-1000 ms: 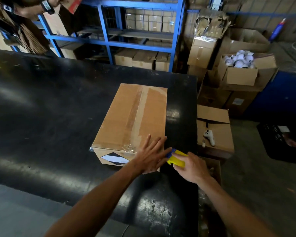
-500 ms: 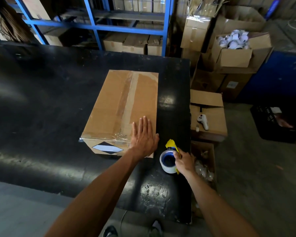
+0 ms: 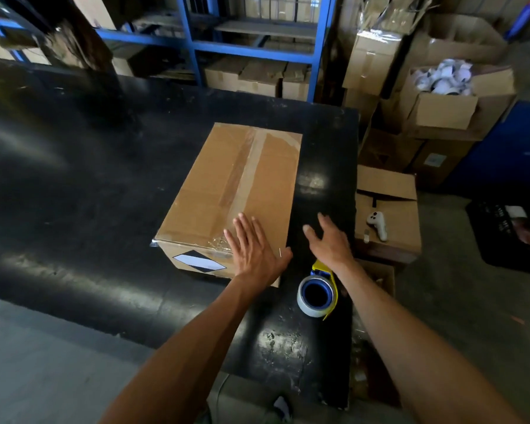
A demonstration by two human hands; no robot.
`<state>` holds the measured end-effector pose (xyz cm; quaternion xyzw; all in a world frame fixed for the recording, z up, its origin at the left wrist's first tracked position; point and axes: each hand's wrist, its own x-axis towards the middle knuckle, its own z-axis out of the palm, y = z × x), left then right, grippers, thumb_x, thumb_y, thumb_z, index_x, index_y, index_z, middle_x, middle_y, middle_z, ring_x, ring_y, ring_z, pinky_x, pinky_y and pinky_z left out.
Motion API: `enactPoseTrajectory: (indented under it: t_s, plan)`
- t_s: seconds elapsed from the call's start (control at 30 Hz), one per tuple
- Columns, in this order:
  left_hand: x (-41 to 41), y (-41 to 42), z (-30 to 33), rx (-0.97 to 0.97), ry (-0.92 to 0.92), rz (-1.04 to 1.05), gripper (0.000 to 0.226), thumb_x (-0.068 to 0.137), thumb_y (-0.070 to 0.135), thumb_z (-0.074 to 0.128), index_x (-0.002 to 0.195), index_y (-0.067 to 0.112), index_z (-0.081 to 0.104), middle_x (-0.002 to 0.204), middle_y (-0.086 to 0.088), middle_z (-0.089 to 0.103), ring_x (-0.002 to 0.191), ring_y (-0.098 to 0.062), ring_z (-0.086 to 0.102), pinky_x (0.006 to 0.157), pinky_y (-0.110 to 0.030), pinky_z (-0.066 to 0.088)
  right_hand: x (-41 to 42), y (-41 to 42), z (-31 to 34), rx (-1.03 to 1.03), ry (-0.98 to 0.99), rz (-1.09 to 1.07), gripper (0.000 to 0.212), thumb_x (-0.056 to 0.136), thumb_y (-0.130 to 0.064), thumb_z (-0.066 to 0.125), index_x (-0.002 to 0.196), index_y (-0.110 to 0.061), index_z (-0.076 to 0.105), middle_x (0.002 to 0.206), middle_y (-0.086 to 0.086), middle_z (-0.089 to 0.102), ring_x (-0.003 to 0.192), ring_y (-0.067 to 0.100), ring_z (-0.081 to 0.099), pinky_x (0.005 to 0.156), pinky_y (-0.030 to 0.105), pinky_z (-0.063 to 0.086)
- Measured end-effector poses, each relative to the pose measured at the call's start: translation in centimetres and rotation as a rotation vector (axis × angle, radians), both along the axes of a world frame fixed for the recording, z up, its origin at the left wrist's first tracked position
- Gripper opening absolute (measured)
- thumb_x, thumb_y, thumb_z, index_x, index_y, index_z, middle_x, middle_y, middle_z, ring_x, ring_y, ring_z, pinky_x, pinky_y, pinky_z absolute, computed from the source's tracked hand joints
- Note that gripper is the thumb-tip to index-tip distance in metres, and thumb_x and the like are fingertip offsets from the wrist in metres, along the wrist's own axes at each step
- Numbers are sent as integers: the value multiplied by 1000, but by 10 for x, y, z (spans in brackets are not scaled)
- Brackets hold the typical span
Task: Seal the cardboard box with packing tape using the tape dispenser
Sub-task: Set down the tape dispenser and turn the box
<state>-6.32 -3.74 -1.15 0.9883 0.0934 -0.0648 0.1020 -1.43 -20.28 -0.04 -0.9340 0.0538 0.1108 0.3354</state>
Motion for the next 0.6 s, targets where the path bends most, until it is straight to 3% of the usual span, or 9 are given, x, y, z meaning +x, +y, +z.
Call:
enactPoseTrajectory:
  t_s: [0.13, 0.23, 0.3, 0.4, 0.5, 0.57, 0.6]
  plan:
    - [-6, 42, -1, 33, 49, -89, 110, 84, 80, 19, 155, 2, -12, 160, -26, -21, 148, -40, -23, 117, -62, -12, 39, 50, 17, -131, -102, 328, 71, 98, -60, 28, 156, -26, 4, 163, 6, -11, 149, 23, -7, 119, 46, 1]
    - [-15, 89, -3, 70, 84, -164, 114, 78, 85, 10, 155, 6, -15, 160, -21, -26, 147, -35, -27, 119, -59, -12, 43, 85, 8, -383, -128, 582, 69, 96, -63, 15, 155, -30, -1, 162, 7, -18, 148, 25, -16, 118, 51, -6]
    - [-19, 123, 0, 78, 111, -229, 117, 74, 87, 9, 155, 8, -18, 159, -19, -30, 146, -32, -30, 119, -56, -14, 32, 108, 1, -448, -128, 611, 69, 95, -63, 7, 155, -31, -3, 163, 4, -16, 148, 24, -16, 118, 53, -7]
    - [-17, 177, 5, 86, 154, -361, 119, 76, 91, 24, 153, 13, -24, 157, -16, -35, 146, -32, -30, 119, -55, -16, 4, 146, 0, -476, -192, 513, 71, 96, -61, 9, 156, -22, 7, 164, 11, 0, 149, 28, -4, 119, 51, -4]
    - [-5, 233, 14, 99, 230, -480, 123, 78, 76, 54, 152, 22, -28, 155, -9, -38, 142, -29, -34, 117, -57, -19, -9, 181, 10, -563, -377, 499, 72, 93, -65, 22, 139, -13, 42, 139, 21, 41, 127, 37, 34, 114, 51, 21]
    - [7, 273, 24, 128, 288, -491, 125, 78, 65, 66, 153, 26, -25, 154, 0, -37, 142, -26, -33, 112, -53, -24, 2, 191, 14, -571, -426, 494, 67, 90, -68, 27, 127, -18, 51, 128, 19, 47, 118, 36, 38, 109, 51, 24]
    - [13, 292, 30, 153, 312, -482, 123, 79, 61, 69, 154, 28, -24, 155, 3, -36, 143, -27, -31, 111, -52, -25, 11, 192, 14, -567, -379, 481, 71, 88, -72, 25, 132, -21, 47, 137, 22, 41, 126, 38, 33, 113, 52, 19]
